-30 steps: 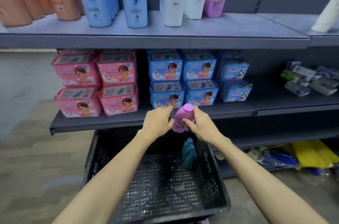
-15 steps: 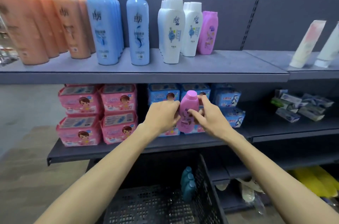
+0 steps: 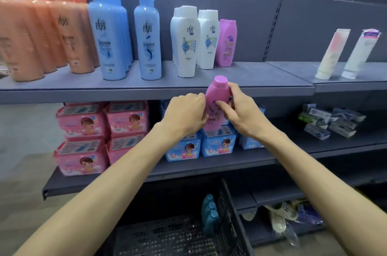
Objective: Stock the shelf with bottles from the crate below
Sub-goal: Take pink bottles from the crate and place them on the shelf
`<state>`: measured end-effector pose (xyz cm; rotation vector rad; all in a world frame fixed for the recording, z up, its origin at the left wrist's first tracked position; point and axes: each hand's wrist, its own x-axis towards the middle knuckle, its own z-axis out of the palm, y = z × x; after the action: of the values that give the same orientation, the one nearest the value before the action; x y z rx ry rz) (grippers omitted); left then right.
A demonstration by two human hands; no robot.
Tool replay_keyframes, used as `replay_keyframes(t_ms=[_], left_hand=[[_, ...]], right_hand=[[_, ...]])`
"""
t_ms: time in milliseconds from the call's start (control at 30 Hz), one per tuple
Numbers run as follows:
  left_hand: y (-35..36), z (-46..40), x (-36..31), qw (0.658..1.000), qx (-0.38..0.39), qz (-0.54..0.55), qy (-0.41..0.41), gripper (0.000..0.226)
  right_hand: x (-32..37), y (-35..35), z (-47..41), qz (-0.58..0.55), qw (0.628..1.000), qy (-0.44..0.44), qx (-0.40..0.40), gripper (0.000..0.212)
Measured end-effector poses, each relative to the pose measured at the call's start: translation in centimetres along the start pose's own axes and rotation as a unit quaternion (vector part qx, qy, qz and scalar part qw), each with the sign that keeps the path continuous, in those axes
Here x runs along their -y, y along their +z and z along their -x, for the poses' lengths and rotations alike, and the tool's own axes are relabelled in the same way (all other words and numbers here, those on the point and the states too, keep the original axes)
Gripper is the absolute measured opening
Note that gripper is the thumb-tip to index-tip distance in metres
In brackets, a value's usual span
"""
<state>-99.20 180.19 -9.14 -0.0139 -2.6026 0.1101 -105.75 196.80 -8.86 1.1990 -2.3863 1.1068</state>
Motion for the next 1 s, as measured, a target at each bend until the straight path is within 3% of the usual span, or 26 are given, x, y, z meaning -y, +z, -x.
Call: replay_keyframes(t_ms=[433,1000], left_hand=[[-6.2,-8.3,-1.1,0.997,-0.059,-0.034,0.031,0.021],[-1.8,-15.4,-1.1,0.998,-0.033,-0.044,0.004,0.024]], right_hand=[[0.0,-8.3,-6.5,-0.002,0.999,-0.034,-0.030,0.036],[-7.7,-12.5,-13.4,0.012,0.998,0.061,0.008,0.031]])
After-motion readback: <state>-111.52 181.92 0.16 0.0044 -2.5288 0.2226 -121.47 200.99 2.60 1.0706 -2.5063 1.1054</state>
